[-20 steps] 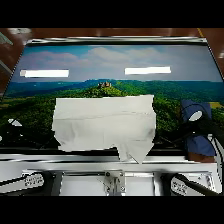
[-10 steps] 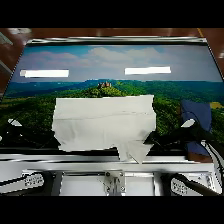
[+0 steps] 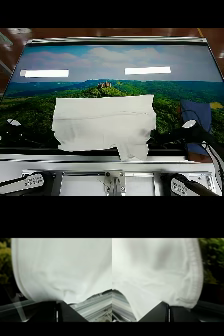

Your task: Fold the shirts.

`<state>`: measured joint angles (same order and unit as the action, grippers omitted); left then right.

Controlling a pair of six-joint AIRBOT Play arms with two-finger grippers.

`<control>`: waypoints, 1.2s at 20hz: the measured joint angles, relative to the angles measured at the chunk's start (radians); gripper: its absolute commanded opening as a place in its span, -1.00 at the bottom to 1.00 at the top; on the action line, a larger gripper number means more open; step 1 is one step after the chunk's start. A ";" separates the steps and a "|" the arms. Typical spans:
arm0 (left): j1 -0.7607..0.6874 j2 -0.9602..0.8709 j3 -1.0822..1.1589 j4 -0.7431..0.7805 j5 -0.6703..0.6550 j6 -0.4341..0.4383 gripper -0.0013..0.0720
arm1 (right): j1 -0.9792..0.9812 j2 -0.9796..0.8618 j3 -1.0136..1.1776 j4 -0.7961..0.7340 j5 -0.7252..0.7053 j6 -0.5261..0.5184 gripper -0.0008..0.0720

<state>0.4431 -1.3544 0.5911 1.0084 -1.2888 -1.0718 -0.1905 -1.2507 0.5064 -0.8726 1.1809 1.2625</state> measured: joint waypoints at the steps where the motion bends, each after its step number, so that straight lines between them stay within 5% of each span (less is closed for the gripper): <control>1: 0.000 0.015 0.006 -0.010 0.003 0.023 -0.84 | 0.001 0.026 0.017 0.011 0.019 -0.023 -0.79; 12: -0.006 0.126 0.212 -0.191 0.106 0.089 -0.84 | 0.001 0.153 0.244 0.228 -0.079 -0.070 -0.79; 18: -0.088 0.030 0.374 -0.231 0.169 0.087 -0.84 | 0.001 -0.024 0.432 0.297 -0.145 -0.055 -0.79; 24: -0.140 -0.159 0.547 -0.242 0.206 -0.002 -0.73 | 0.057 -0.230 0.581 0.322 -0.204 -0.052 -0.79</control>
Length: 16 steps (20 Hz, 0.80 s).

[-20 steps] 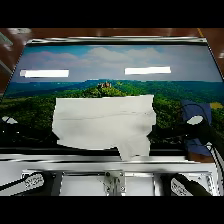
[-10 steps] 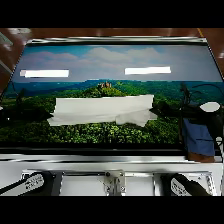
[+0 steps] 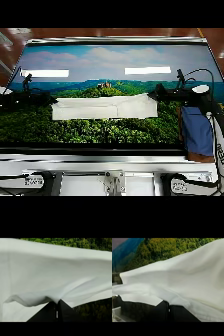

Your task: Fold the shirts.

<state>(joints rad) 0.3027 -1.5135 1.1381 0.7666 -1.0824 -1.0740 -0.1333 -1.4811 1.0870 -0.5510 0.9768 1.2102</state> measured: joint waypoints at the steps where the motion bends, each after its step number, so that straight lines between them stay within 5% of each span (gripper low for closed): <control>1: -0.003 -0.031 0.018 0.000 0.003 -0.021 -0.73 | 0.012 -0.029 0.010 -0.001 -0.020 0.000 -0.79; 4: -0.008 -0.100 0.053 0.000 0.007 -0.061 -0.72 | 0.025 -0.094 0.025 -0.018 -0.070 0.001 -0.78; 5: -0.009 -0.114 0.061 0.001 0.008 -0.068 -0.55 | 0.028 -0.109 0.028 -0.032 -0.081 0.001 -0.78; 7: -0.009 -0.135 0.071 0.001 0.015 -0.077 0.54 | 0.032 -0.127 0.031 -0.053 -0.114 0.001 -0.71; 8: -0.009 -0.140 0.075 0.003 0.021 -0.083 0.78 | 0.033 -0.133 0.032 -0.061 -0.129 0.002 -0.24; 9: -0.009 -0.144 0.077 0.002 0.026 -0.084 0.79 | 0.033 -0.137 0.032 -0.068 -0.141 0.002 0.46; 10: -0.009 -0.148 0.079 0.002 0.027 -0.086 0.79 | 0.032 -0.140 0.034 -0.070 -0.150 0.001 0.65; 16: 0.026 -0.149 0.129 0.017 -0.071 -0.091 0.76 | -0.037 -0.107 0.082 -0.154 -0.074 -0.017 0.88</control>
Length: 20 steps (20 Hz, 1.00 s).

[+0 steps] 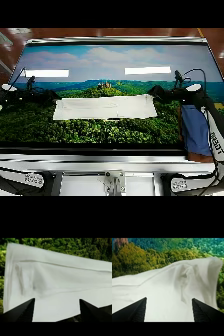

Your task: Fold the shirts.

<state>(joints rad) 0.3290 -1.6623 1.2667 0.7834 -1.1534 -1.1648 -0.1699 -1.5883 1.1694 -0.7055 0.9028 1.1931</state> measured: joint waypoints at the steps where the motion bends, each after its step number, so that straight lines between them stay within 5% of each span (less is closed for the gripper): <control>1: 0.009 0.006 0.011 0.002 -0.020 0.000 0.76 | -0.021 0.013 0.006 -0.044 0.012 0.028 0.88; 7: 0.042 0.101 0.037 0.008 -0.082 0.000 0.62 | -0.087 0.011 0.021 -0.248 0.153 0.134 0.91; 17: 0.032 0.271 0.040 0.007 -0.110 0.028 0.62 | 0.040 -0.133 0.025 -0.208 0.080 0.183 0.88; 18: 0.024 0.277 0.040 0.005 -0.111 0.028 0.62 | 0.051 -0.143 0.027 -0.195 0.074 0.185 0.82; 20: 0.003 0.285 0.040 0.005 -0.111 0.029 0.62 | 0.060 -0.161 0.026 -0.188 0.074 0.212 0.17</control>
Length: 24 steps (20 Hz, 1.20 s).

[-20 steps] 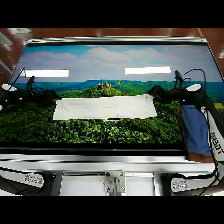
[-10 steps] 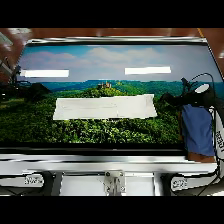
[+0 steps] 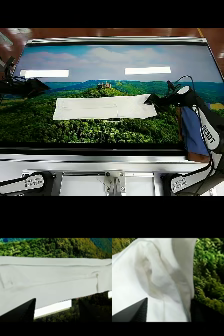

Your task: Fold the shirts.

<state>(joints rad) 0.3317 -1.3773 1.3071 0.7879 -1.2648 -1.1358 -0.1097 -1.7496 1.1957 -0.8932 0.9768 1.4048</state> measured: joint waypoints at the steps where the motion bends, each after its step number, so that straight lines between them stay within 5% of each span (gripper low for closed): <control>1: -0.014 0.002 0.000 -0.001 0.000 0.001 0.62 | 0.005 -0.007 -0.001 -0.001 0.001 0.011 -0.34; 2: -0.029 0.003 0.000 -0.001 0.000 0.001 0.62 | 0.008 -0.014 -0.002 0.003 0.013 0.023 -0.76; 4: -0.066 0.005 0.000 -0.003 -0.001 0.002 0.62 | 0.008 -0.014 -0.002 0.009 0.032 0.035 -0.78; 5: -0.087 0.005 0.000 -0.003 0.000 0.002 0.35 | 0.006 -0.010 0.001 0.009 0.052 0.035 -0.78; 6: -0.109 0.005 0.000 -0.003 0.000 0.002 -0.22 | 0.003 0.002 0.007 0.009 0.077 0.031 -0.79; 7: -0.136 0.002 0.000 -0.003 0.001 0.002 -0.54 | -0.002 0.022 0.015 0.014 0.107 0.023 -0.78; 24: -0.772 -0.336 -0.001 -0.183 0.341 -0.004 -0.84 | -0.007 0.515 0.069 -0.040 0.464 0.142 -0.79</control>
<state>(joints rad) -0.4400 -1.7134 1.3064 0.6044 -0.9237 -1.1400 -0.1169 -1.2343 1.2652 -0.9337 1.4410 1.5467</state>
